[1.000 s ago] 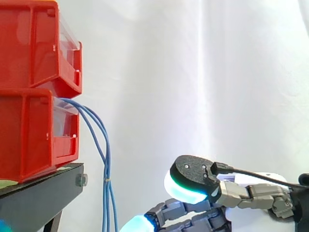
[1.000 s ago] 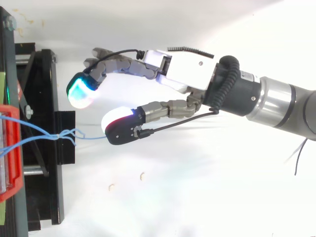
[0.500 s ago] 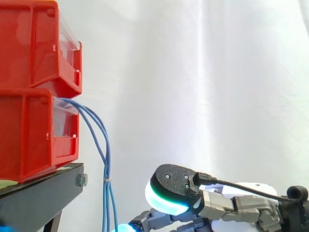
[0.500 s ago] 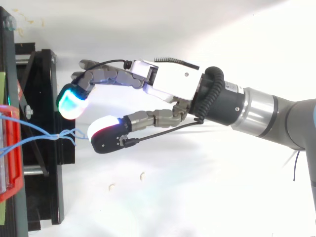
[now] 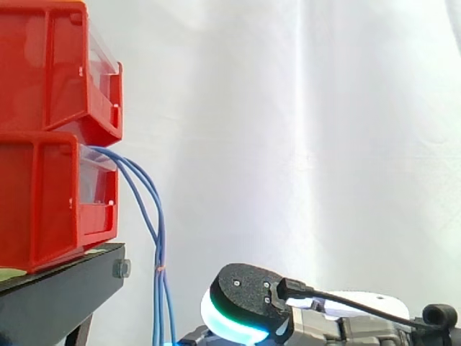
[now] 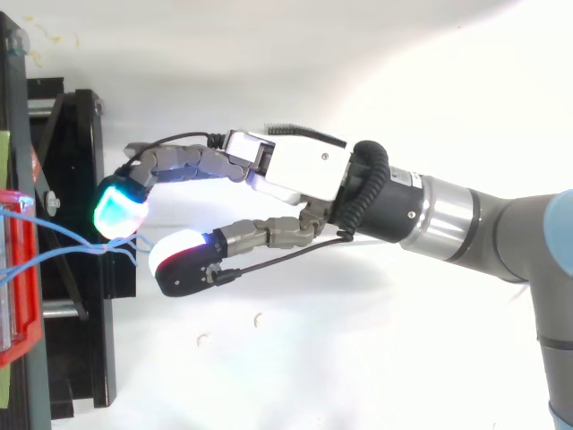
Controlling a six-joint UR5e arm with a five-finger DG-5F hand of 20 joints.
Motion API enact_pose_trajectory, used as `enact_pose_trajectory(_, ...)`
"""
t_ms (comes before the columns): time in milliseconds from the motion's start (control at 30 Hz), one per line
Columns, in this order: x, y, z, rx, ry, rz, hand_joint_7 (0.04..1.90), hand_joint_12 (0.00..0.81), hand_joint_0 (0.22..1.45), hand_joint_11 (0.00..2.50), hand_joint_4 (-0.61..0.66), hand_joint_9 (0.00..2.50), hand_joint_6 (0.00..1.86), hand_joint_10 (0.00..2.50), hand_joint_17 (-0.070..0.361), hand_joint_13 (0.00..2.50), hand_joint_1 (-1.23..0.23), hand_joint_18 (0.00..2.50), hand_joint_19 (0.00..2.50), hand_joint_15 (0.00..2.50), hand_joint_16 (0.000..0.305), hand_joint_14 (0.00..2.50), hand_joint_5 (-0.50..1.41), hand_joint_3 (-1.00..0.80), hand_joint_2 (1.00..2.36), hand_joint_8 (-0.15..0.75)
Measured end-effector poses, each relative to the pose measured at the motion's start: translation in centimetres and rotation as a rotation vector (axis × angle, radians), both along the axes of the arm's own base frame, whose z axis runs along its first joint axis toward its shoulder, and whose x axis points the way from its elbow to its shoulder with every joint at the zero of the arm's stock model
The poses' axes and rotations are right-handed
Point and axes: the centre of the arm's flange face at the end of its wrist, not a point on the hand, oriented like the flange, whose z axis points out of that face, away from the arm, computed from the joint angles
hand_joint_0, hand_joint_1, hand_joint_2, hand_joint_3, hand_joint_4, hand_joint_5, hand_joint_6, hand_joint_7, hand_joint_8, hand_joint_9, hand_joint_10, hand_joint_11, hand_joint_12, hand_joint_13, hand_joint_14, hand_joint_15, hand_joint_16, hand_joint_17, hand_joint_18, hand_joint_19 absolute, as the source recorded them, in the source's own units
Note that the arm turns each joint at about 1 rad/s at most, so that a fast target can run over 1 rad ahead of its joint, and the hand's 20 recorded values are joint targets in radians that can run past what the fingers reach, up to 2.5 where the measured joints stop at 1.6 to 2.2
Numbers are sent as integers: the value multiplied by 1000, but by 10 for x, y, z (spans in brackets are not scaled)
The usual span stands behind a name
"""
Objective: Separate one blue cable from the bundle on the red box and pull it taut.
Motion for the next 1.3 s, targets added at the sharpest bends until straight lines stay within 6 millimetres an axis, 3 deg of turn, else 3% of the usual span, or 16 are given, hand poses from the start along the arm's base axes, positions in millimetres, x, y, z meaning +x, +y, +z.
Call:
enact_pose_trajectory(367, 8, -3, 11, 32, 3, 40, 1069, 357, 532, 72, 300, 513, 503, 0, 124, 330, -611, 303, 105, 78, 55, 2, -102, -471, 1002, 307)
enact_pose_trajectory(633, 7, -7, 41, 2, 2, 52, 1139, 357, 536, 99, 275, 526, 503, 2, 123, 349, -619, 335, 121, 96, 55, 2, -95, -476, 1001, 309)
enact_pose_trajectory(1067, 4, -5, 62, -27, 10, 62, 1311, 360, 545, 129, 215, 552, 500, 2, 122, 394, -656, 381, 148, 121, 54, 5, -76, -461, 1002, 311)
enact_pose_trajectory(1200, 3, -4, 73, -30, 5, 63, 1310, 362, 548, 137, 213, 564, 522, 3, 122, 411, -667, 395, 164, 132, 54, 4, -77, -456, 1003, 313)
enact_pose_trajectory(1300, 2, -3, 79, -36, 8, 63, 1170, 361, 574, 152, 198, 577, 635, 3, 119, 428, -704, 434, 173, 141, 53, 4, -99, -393, 1007, 311)
